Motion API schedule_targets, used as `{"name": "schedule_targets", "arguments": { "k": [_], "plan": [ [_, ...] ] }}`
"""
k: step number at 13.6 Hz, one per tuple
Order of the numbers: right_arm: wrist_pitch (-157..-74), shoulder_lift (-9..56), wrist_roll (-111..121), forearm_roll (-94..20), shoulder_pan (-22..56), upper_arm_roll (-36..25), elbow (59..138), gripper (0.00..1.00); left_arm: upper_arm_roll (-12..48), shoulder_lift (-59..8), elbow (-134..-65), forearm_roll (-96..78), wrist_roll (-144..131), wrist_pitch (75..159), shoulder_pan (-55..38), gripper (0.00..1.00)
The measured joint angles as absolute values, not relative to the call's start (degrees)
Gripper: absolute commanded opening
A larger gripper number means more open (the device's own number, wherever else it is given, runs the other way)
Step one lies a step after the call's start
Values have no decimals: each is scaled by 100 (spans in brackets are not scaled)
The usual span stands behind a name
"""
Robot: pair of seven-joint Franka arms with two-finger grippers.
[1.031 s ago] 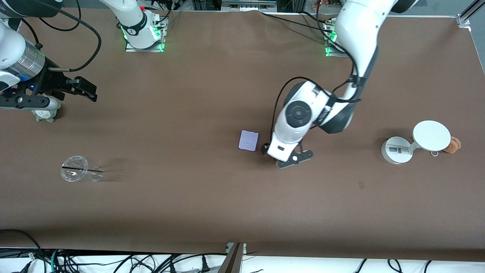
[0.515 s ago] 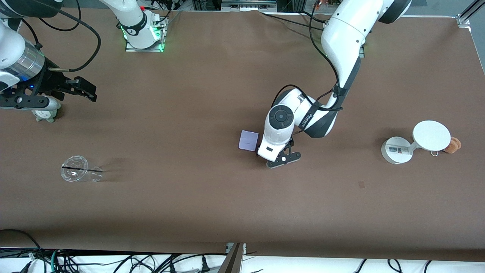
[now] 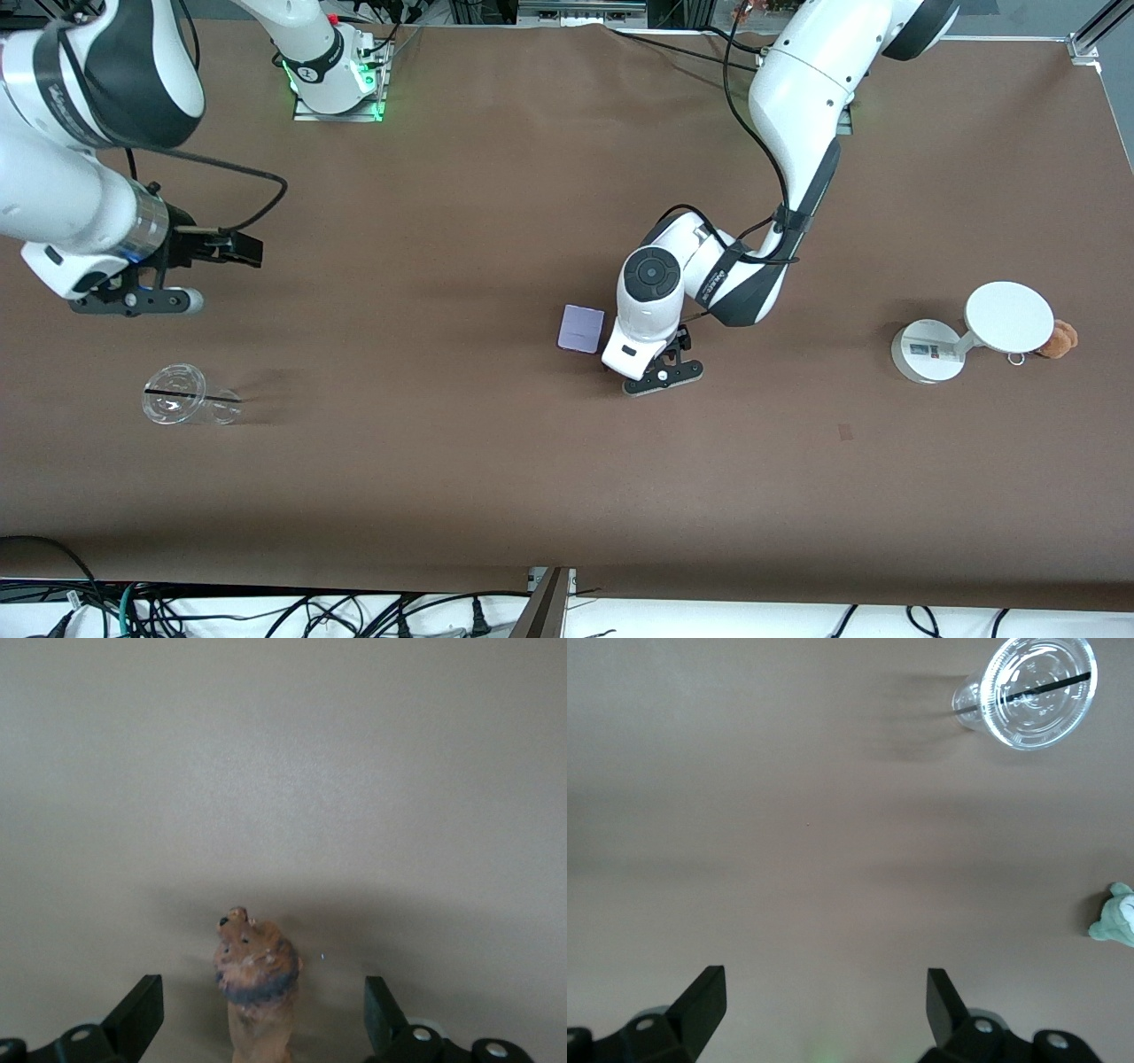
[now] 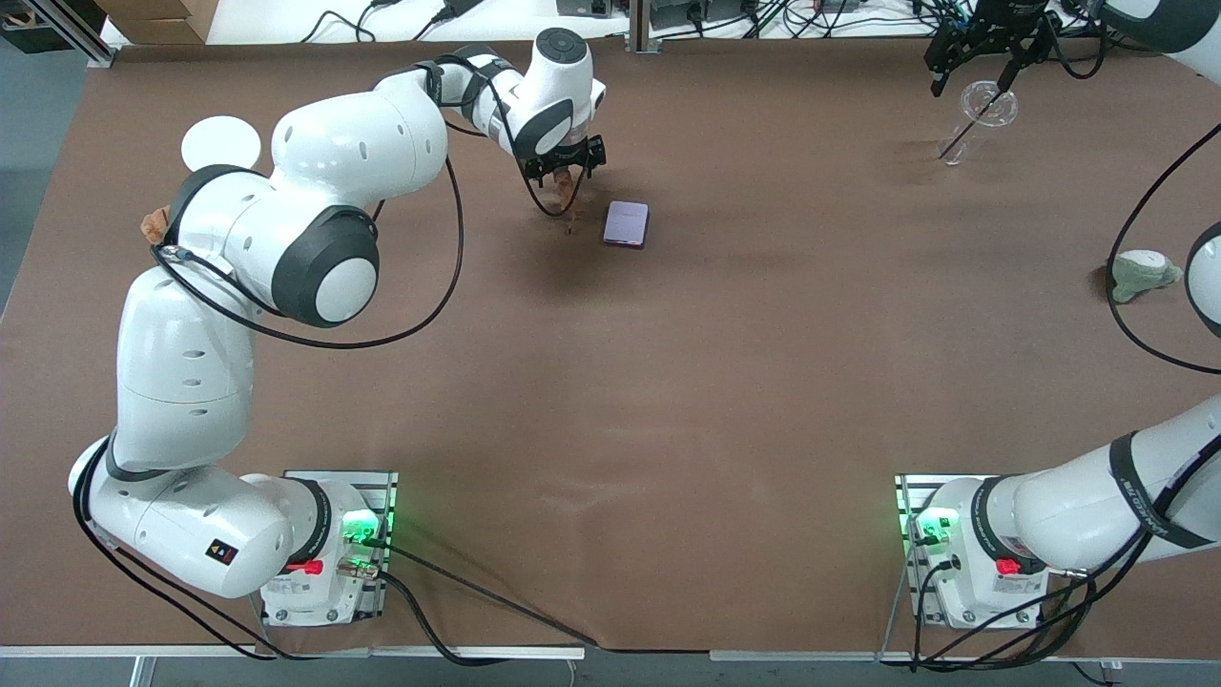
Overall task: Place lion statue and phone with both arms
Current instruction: 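Grasp the lion with the left gripper while the right gripper moves out, then carry the lion toward the lamp while the right gripper reaches the phone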
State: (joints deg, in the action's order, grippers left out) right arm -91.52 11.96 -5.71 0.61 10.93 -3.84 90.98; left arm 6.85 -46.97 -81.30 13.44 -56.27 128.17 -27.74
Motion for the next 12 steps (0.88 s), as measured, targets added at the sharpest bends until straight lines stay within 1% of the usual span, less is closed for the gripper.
{"name": "schedule_targets", "arguments": {
  "k": [1, 2, 3, 4, 5, 6, 7, 9, 12],
  "plan": [
    [-9152, 1196, -565, 34, 1100, -377, 9078, 100, 684, -4705, -8130, 1349, -5627, 12837, -2774, 56],
    [-9150, 1195, -565, -32, 1126, -371, 9051, 100, 681, -4711, -8130, 1349, -5627, 12844, -2774, 47],
    [-9150, 1202, -568, -134, 1178, -368, 9013, 100, 676, -4714, -8130, 1349, -5627, 12849, -2773, 34],
    [-9151, 1227, -616, -246, 1244, -366, 8960, 100, 671, -4716, -8130, 1349, -5627, 12852, -2773, 19],
    [-9158, 1281, -734, -357, 1310, -361, 8907, 100, 667, -4716, -8130, 1349, -5627, 12853, -2771, 8],
    [-9179, 1360, -883, -490, 1365, -352, 8861, 100, 667, -4716, -8130, 1349, -5627, 12855, -2769, 0],
    [-9231, 1467, -1047, -644, 1436, -347, 8825, 100, 666, -4716, -8130, 1350, -5627, 12856, -2769, 0],
    [-9586, 1717, -1605, -874, 1669, -336, 8797, 100, 666, -4716, -8130, 1350, -5627, 12856, -2763, 0],
    [-10175, 2100, -2645, -918, 2246, -318, 8773, 100, 637, -4703, -8089, 1350, -5627, 12867, -2701, 0]
  ]
}}
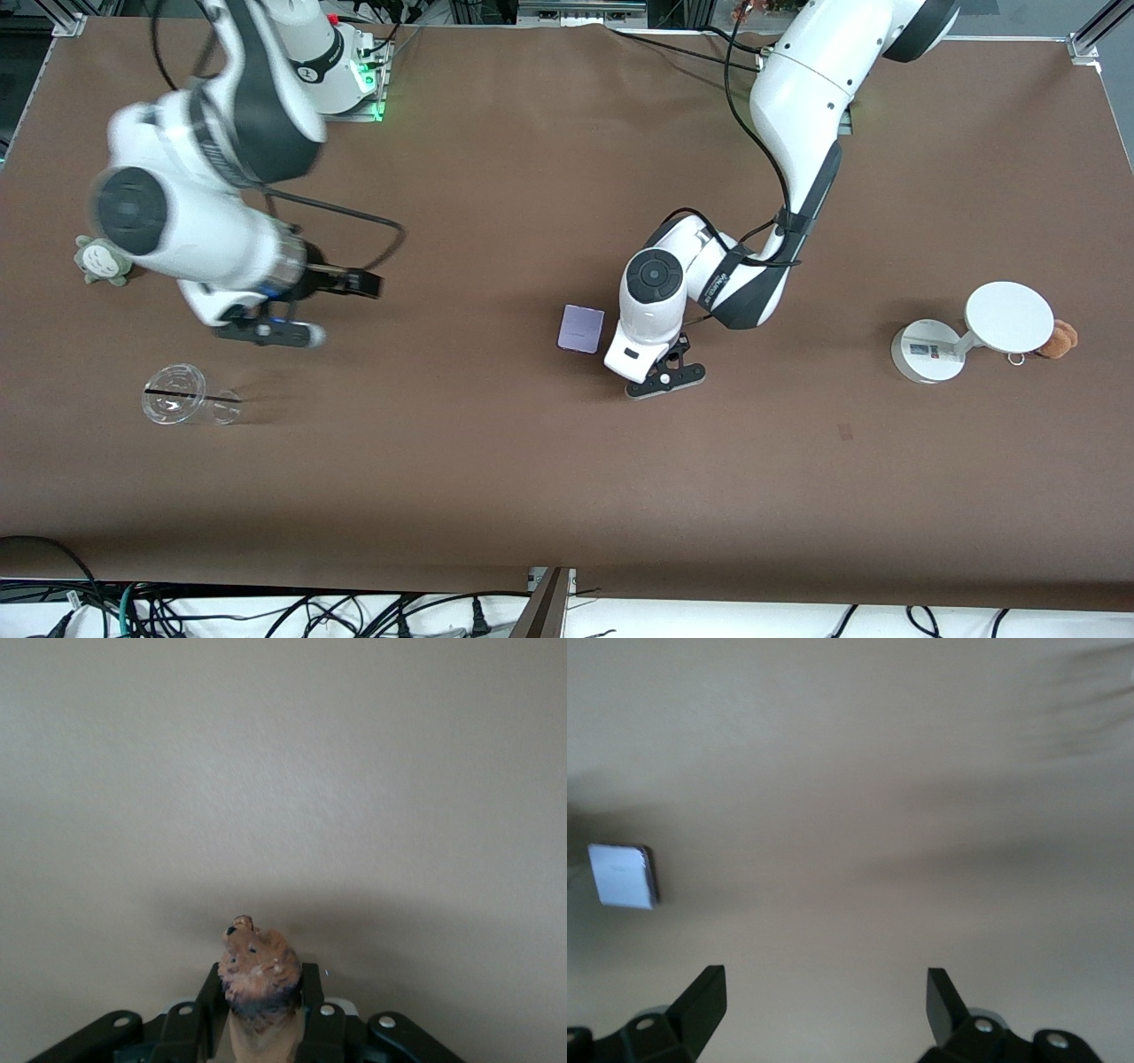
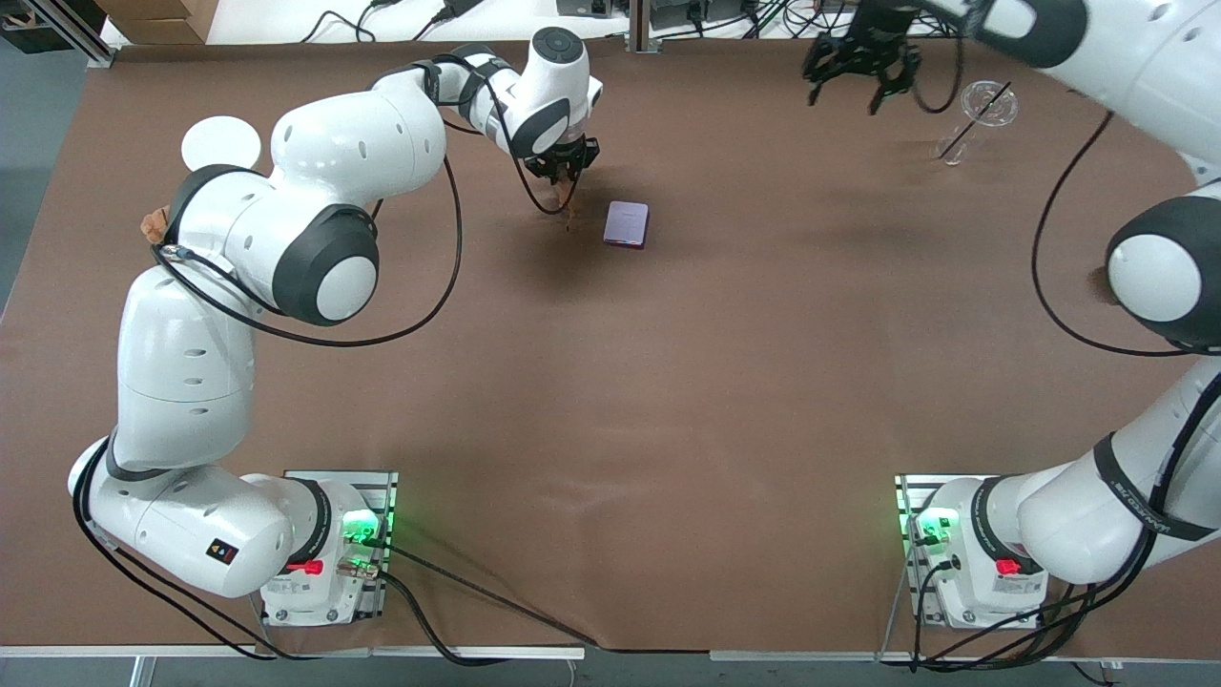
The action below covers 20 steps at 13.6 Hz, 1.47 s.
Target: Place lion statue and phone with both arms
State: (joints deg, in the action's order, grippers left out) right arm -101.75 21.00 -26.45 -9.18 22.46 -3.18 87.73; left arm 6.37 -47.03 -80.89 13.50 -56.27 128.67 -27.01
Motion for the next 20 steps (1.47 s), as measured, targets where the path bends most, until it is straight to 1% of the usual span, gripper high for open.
{"name": "schedule_targets", "arguments": {
  "k": [2, 5, 8, 15, 17, 20],
  "plan": [
    [-10544, 2355, -3117, -1029, 2523, -309, 8766, 100, 626, -4626, -8051, 1350, -5538, 12866, -2508, 0],
    [-11002, 2689, -3703, -1394, 2700, -309, 8761, 100, 624, -4424, -8062, 1350, -5106, 12803, -2101, 0],
    [-11685, 3027, -4436, -1464, 2980, -302, 8758, 100, 614, -4087, -8327, 1349, -4513, 12757, -1650, 0],
    [-13412, 4026, -6236, -1361, 4121, -308, 8745, 100, 607, -2950, -9714, 1097, -2389, 12730, -22, 0],
    [-13702, 4295, -6735, -992, 4380, -316, 8732, 100, 612, -2779, -10067, 1006, -2256, 12759, 260, 0],
    [-13898, 4509, -7139, -749, 4587, -322, 8704, 100, 616, -2642, -10732, 1001, -2227, 13291, 440, 0]
  ]
}}
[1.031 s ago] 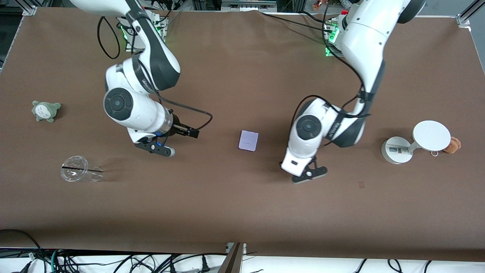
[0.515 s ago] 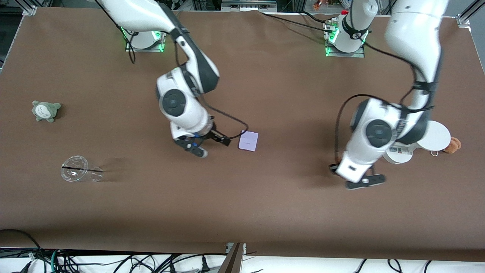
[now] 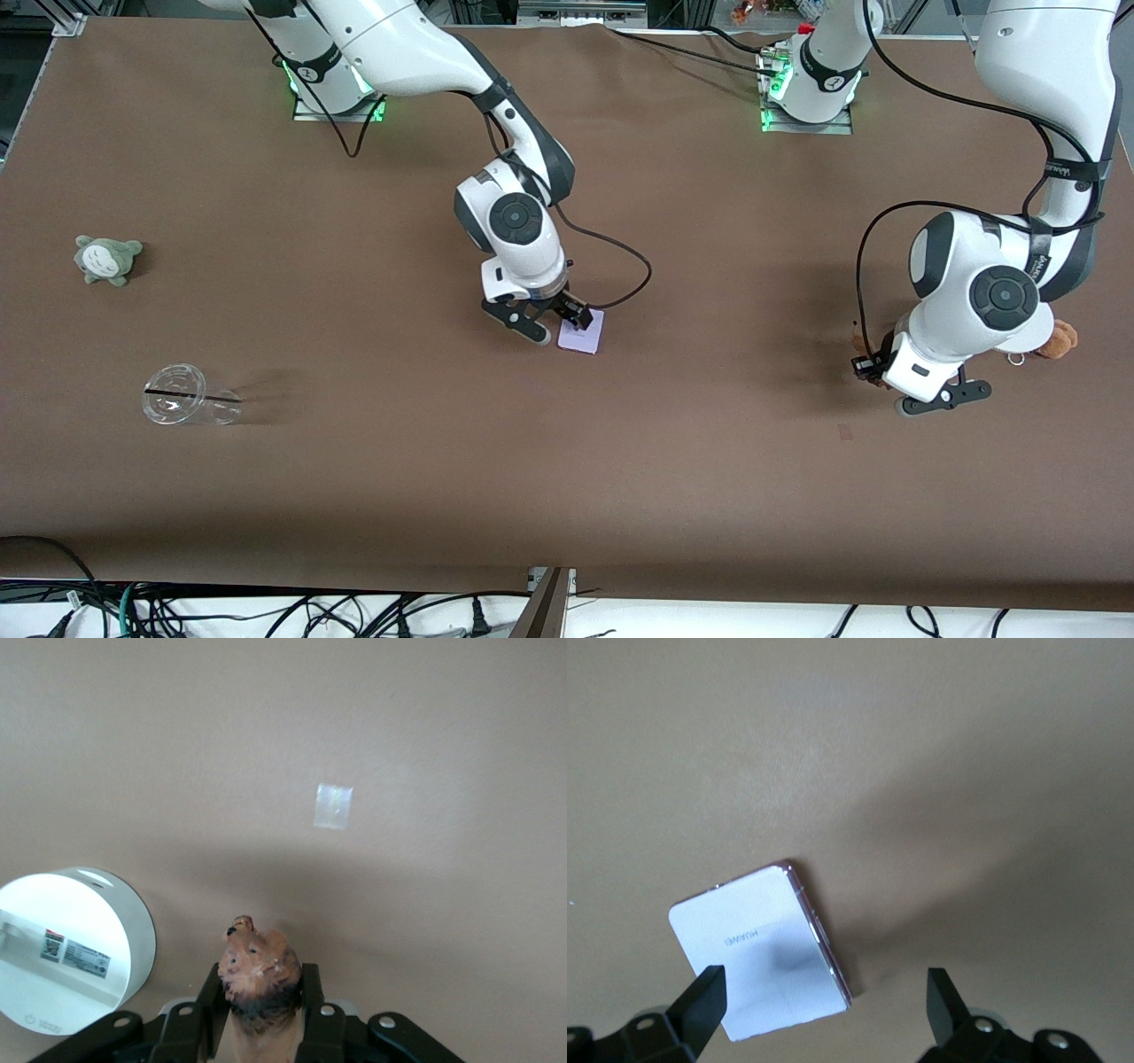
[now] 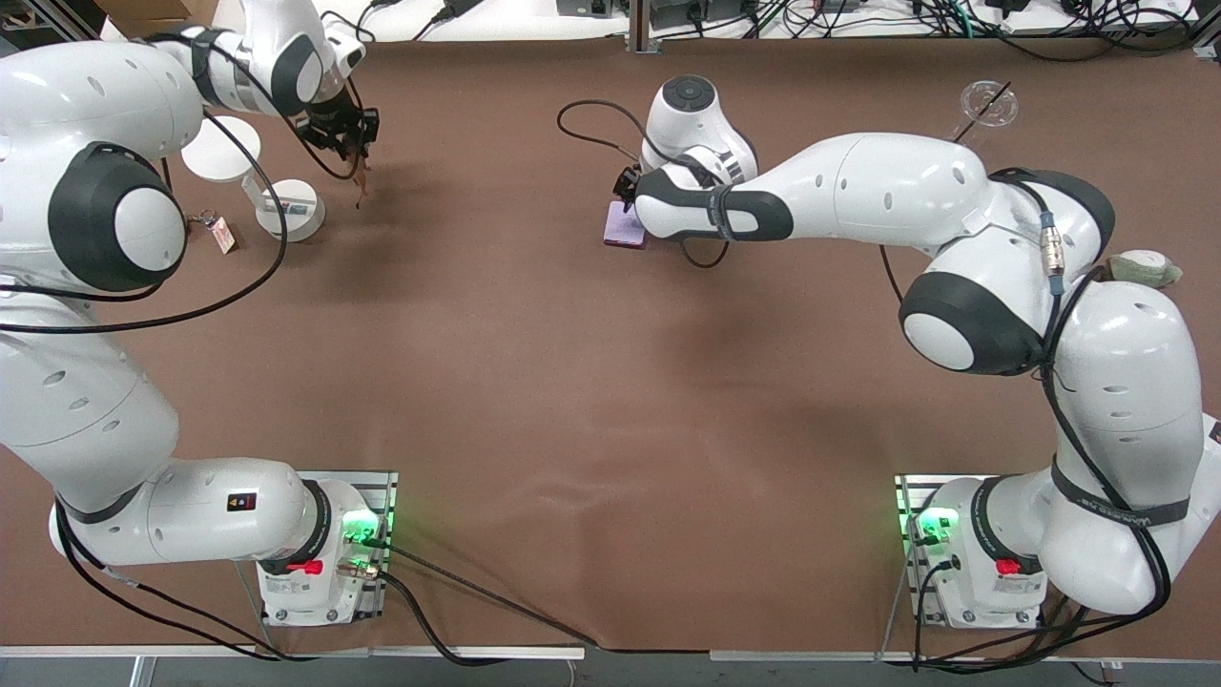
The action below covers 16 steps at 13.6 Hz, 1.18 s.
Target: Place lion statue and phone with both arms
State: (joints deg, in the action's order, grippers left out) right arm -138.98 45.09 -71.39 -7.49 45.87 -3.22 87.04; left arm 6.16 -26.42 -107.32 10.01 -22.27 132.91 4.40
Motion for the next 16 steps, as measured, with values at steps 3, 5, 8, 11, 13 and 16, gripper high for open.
{"name": "schedule_targets", "arguments": {
  "k": [3, 5, 8, 11, 13, 16],
  "plan": [
    [-14227, 4635, -7170, -678, 4681, -327, 8690, 100, 615, -2607, -11295, 1001, -2102, 13927, 542, 0],
    [-14399, 4791, -7166, -295, 4724, -328, 8550, 100, 615, -2590, -11534, 1002, -2080, 14247, 585, 0],
    [-14317, 5135, -7125, 353, 4829, -328, 8055, 100, 614, -2562, -11635, 1002, -2016, 14373, 644, 0],
    [-14261, 5372, -6889, 540, 4939, -329, 7815, 100, 612, -2542, -11780, 1002, -1668, 14661, 817, 0],
    [-14255, 5433, -6799, 556, 4961, -343, 7780, 100, 612, -2541, -11890, 1002, -1563, 14817, 891, 0],
    [-14251, 5489, -6739, 627, 4963, -351, 7775, 97, 610, -2541, -12081, 1003, -1534, 15076, 937, 0]
  ]
}}
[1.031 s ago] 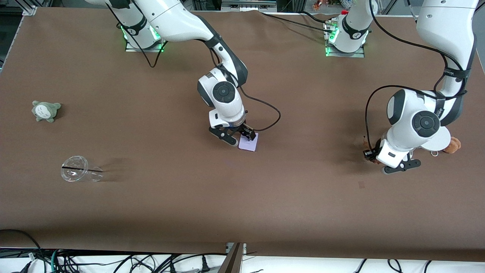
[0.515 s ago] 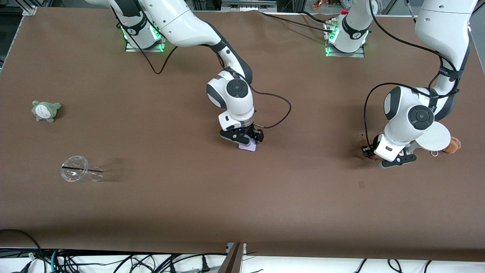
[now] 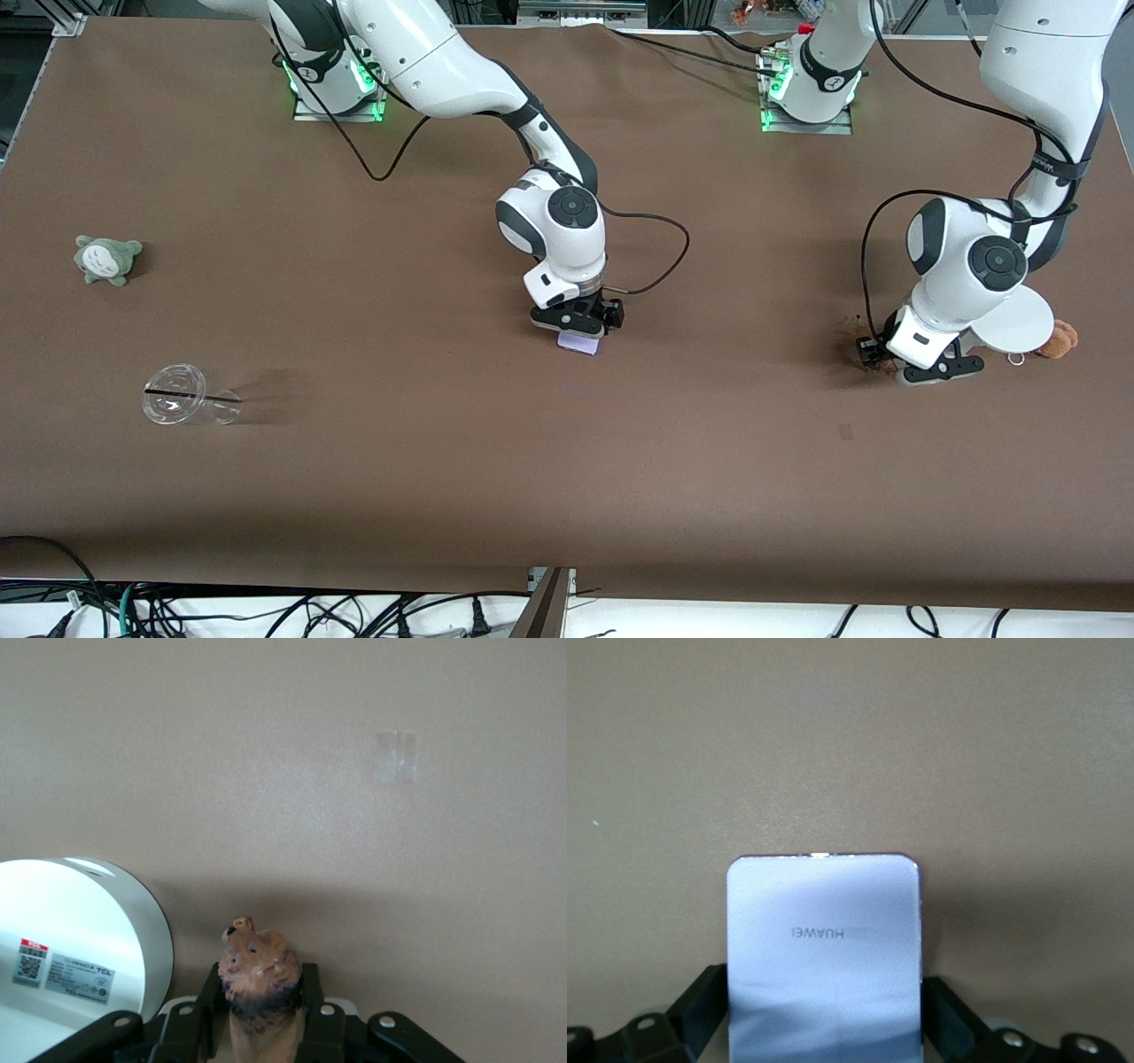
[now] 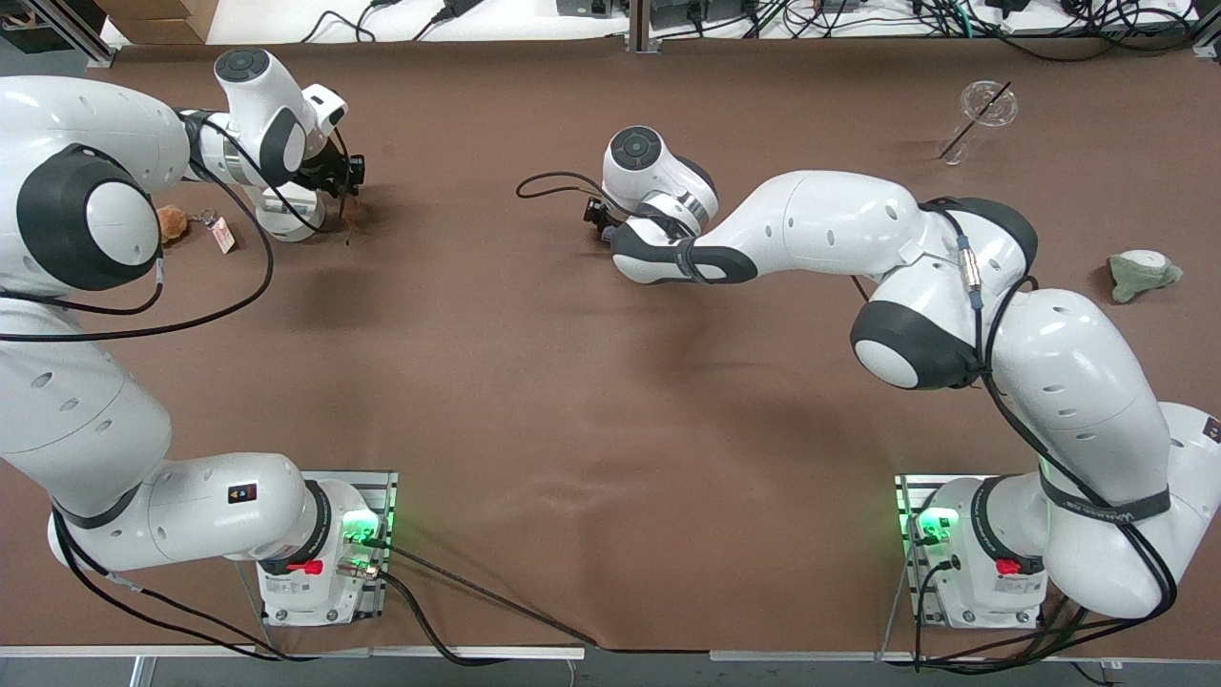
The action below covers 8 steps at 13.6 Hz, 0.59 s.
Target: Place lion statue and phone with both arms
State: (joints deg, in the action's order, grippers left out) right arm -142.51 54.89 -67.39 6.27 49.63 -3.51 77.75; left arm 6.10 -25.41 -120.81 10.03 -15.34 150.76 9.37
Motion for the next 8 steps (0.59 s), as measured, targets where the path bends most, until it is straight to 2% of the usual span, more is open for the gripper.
{"name": "schedule_targets", "arguments": {
  "k": [1, 3, 4, 5, 6, 8],
  "plan": [
    [-14246, 5494, -6721, 639, 4964, -354, 7762, 90, 610, -2541, -12121, 1003, -1533, 15100, 940, 0],
    [-14160, 5493, -6644, 639, 4962, -379, 7711, 69, 609, -2540, -12166, 1003, -1533, 15165, 950, 0],
    [-14092, 5471, -6591, 638, 4958, -383, 7673, 60, 608, -2540, -12186, 1003, -1523, 15223, 964, 4],
    [-13982, 5424, -6493, 639, 4953, -390, 7635, 53, 608, -2540, -12197, 1003, -1495, 15262, 975, 48],
    [-13884, 5409, -6369, 638, 4919, -414, 7617, 52, 608, -2540, -12199, 1003, -1461, 15276, 984, 99],
    [-13731, 5386, -6170, 636, 4766, -434, 7581, 52, 608, -2539, -12197, 1003, -1437, 15295, 998, 100]
  ]
}}
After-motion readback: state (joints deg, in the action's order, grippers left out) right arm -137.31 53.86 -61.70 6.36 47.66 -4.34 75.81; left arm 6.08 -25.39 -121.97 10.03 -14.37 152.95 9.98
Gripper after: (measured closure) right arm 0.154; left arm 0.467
